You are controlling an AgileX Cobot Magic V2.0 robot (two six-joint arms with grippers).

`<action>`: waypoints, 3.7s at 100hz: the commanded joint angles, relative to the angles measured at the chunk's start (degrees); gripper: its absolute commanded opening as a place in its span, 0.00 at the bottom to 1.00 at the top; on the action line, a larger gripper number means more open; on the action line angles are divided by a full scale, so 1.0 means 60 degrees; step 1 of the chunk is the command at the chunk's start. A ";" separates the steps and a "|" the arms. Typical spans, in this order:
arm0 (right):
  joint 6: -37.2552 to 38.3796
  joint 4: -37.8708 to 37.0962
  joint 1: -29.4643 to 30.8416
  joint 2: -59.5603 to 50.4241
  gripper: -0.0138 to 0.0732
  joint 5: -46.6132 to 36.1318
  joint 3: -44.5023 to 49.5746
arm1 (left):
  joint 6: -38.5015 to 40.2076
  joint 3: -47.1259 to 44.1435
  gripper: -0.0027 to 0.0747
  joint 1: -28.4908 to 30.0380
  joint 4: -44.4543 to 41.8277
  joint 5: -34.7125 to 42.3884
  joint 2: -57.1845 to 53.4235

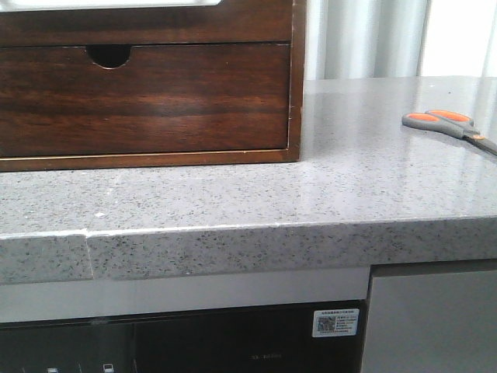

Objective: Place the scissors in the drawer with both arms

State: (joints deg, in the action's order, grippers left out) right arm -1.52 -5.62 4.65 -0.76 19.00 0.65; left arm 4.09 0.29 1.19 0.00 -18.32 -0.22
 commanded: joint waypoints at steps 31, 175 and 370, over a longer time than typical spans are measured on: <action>-0.0049 0.0003 0.0068 -0.0228 0.11 -0.0252 0.0308 | -0.0012 -0.0186 0.01 -0.0009 0.0119 0.0604 -0.0325; -0.0049 -0.2271 0.0034 -0.0228 0.11 -0.0976 0.0308 | -0.0012 -0.0186 0.01 -0.0009 -0.1039 0.1106 -0.0325; 0.2719 -0.0231 0.0034 0.3079 0.11 -0.0776 -0.4213 | 0.0362 0.3131 0.57 -0.0009 -0.0254 0.3328 0.2032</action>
State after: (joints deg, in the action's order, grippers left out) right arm 14.88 -6.91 4.65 16.65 17.66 -22.50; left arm 5.64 17.30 1.19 -1.95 -5.07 10.69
